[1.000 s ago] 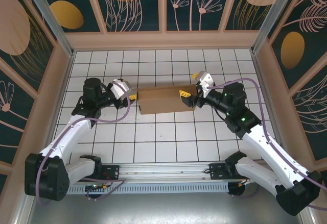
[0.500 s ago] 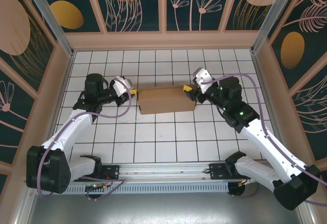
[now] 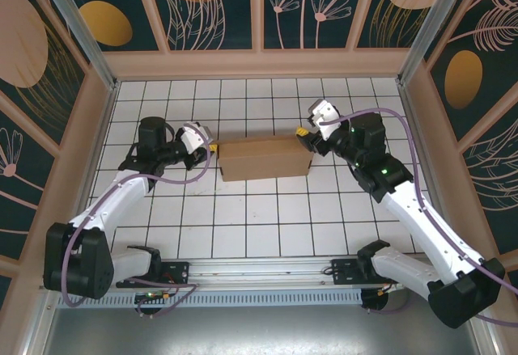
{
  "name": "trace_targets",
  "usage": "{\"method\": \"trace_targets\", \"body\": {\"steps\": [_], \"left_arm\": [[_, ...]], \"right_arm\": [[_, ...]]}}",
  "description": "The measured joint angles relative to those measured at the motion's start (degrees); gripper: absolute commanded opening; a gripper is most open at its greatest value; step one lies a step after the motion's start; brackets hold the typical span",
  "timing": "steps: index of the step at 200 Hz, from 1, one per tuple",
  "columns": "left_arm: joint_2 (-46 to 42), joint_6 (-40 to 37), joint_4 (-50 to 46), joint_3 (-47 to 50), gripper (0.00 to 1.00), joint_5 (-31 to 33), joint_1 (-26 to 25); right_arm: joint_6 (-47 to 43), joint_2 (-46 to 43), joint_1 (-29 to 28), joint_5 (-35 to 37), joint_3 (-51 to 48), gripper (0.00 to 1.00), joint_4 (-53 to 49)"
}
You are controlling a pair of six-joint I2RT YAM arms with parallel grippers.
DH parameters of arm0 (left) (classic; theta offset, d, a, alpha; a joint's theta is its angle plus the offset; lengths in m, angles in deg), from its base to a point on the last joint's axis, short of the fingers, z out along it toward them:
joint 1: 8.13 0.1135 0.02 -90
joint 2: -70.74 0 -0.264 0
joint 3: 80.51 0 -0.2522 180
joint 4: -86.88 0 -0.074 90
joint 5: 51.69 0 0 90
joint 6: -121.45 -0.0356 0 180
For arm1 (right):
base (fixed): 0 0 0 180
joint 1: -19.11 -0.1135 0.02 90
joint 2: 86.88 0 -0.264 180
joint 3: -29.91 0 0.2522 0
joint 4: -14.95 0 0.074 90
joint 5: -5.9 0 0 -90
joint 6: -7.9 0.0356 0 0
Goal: Fold the paper box
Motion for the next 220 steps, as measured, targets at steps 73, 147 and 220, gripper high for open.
{"method": "trace_targets", "body": {"steps": [73, 147, 220], "left_arm": [[0.61, -0.57, 0.04, -0.55, 0.09, -0.24, 0.11], [1.84, -0.59, -1.07, -2.56, 0.08, -0.7, 0.17], [3.19, -0.59, -1.38, -3.39, 0.07, -1.95, 0.17]], "right_arm": [[-2.51, 2.36, 1.18, 1.86, -0.04, 0.59, -0.26], [-16.55, 13.73, 6.23, -3.52, 4.98, 0.69, -2.58], [-36.94, 27.67, 3.67, -14.75, 20.41, 0.83, -6.73]]}}
